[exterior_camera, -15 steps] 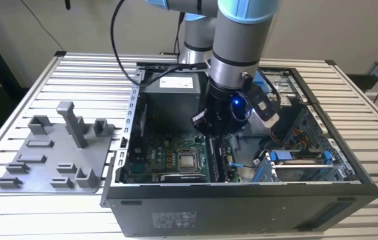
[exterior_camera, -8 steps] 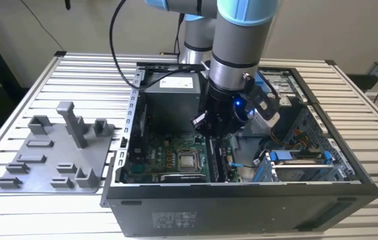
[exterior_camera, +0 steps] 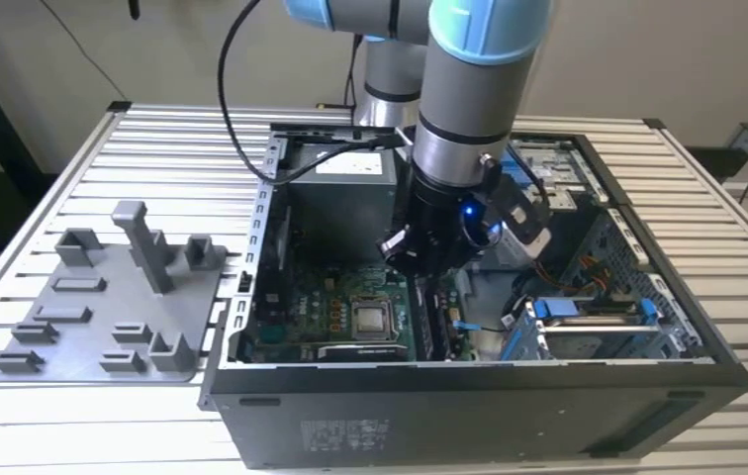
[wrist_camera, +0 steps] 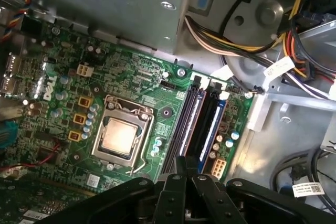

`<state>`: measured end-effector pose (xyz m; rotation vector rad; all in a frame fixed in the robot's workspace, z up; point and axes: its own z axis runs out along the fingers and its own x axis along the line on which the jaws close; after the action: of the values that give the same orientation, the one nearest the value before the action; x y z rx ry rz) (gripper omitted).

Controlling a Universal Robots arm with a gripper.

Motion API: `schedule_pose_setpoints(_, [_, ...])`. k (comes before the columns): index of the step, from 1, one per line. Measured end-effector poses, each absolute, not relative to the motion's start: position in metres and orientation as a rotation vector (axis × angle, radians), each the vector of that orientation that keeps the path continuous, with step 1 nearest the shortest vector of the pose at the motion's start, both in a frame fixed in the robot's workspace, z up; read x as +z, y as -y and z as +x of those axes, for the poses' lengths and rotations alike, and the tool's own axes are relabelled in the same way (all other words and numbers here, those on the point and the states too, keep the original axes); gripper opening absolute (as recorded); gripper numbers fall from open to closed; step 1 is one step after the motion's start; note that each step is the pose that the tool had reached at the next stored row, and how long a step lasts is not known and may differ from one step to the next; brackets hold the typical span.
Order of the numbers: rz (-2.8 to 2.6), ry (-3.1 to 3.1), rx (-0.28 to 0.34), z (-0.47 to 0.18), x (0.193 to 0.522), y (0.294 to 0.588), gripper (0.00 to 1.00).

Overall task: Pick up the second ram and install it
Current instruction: 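Press down the second ram until it locks into place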

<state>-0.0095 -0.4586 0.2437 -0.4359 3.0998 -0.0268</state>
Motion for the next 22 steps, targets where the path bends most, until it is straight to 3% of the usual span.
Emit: schedule_pose_setpoints(22, [-0.250, -3.122, -0.025, -0.0096, 0.2337, 0.4586, 0.11])
